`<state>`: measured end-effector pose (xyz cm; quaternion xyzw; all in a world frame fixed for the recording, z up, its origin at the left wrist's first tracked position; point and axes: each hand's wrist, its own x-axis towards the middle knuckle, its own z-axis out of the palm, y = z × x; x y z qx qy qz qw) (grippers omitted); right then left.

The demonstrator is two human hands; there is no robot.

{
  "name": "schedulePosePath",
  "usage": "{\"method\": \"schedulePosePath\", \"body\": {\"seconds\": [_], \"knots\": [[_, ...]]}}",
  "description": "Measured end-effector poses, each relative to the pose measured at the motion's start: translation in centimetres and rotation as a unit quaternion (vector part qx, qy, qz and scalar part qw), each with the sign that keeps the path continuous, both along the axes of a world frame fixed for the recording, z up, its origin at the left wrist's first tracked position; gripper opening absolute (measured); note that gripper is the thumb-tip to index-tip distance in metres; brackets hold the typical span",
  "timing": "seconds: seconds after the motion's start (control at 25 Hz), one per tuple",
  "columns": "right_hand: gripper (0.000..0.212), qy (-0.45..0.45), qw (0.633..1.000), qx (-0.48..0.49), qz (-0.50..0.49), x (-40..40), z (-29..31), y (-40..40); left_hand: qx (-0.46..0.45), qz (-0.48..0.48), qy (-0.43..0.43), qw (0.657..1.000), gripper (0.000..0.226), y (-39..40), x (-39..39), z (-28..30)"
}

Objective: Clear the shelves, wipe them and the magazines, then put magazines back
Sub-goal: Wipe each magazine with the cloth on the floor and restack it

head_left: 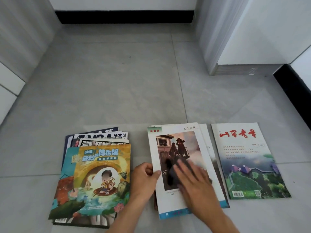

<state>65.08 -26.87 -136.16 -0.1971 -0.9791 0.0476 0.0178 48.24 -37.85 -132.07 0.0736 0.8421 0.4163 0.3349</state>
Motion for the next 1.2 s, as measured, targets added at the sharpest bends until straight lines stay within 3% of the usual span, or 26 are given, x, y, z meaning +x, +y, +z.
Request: {"method": "schedulePosePath", "body": {"seconds": [0.16,0.2,0.28,0.36,0.4,0.48,0.6,0.64,0.68,0.8,0.84,0.88,0.96,1.04,1.12,1.2], "knots": [[0.059,0.039,0.965,-0.025,-0.257,-1.6,0.2,2.8,0.005,-0.012,0.003,1.000,0.013,-0.2,-0.2,-0.1],[0.057,0.053,0.966,-0.037,-0.251,-3.1,0.3,1.1,0.009,-0.006,0.003,1.000,0.012,-0.2,-0.1,-0.3],[0.051,0.078,0.988,-0.035,-0.128,-5.1,0.1,-1.8,0.012,0.020,-0.012,1.000,0.013,-0.2,-0.3,-0.8],[0.048,0.061,0.998,-0.022,0.004,-4.8,0.1,-0.2,0.010,0.036,-0.051,0.998,0.014,0.0,-0.8,-1.2],[0.049,0.052,0.998,-0.006,0.018,-4.3,0.1,1.6,0.009,0.034,-0.063,0.997,0.014,0.0,-0.9,-1.4],[0.050,0.057,0.994,-0.009,-0.088,-3.8,-0.1,5.5,0.002,0.024,-0.060,0.998,0.012,0.0,-0.9,-1.2],[0.048,0.101,0.945,-0.044,-0.308,-7.3,0.2,5.4,0.001,0.019,-0.041,0.999,0.012,0.0,-0.8,-1.2],[0.048,0.113,0.944,-0.047,-0.306,-9.4,0.4,3.9,0.002,0.017,-0.039,0.999,0.013,0.0,-0.9,-1.4],[0.049,0.118,0.962,-0.050,-0.241,-11.1,0.6,2.5,0.004,0.018,-0.041,0.999,0.015,0.1,-0.9,-1.5],[0.049,0.098,0.994,-0.019,0.039,-12.0,0.2,1.9,0.011,0.026,-0.050,0.998,0.016,0.1,-1.1,-1.9],[0.048,0.097,0.994,-0.013,0.047,-11.1,-0.1,3.4,0.010,0.026,-0.050,0.998,0.016,0.0,-1.1,-1.9],[0.048,0.091,0.996,-0.013,-0.006,-10.1,-0.1,5.3,0.009,0.025,-0.048,0.998,0.016,-0.1,-1.0,-1.9],[0.049,0.103,0.973,-0.038,-0.202,-8.7,0.0,8.6,0.002,0.022,-0.044,0.999,0.016,-0.1,-0.9,-1.9],[0.049,0.115,0.945,-0.041,-0.302,-9.8,0.3,8.5,-0.003,0.025,-0.043,0.999,0.016,0.0,-1.0,-1.8],[0.051,0.121,0.965,-0.045,-0.230,-12.6,0.6,5.3,0.000,0.024,-0.043,0.999,0.017,0.1,-1.0,-1.7],[0.052,0.107,0.993,-0.042,-0.030,-14.1,0.4,2.1,0.006,0.026,-0.049,0.998,0.017,0.1,-1.1,-1.7]]}}
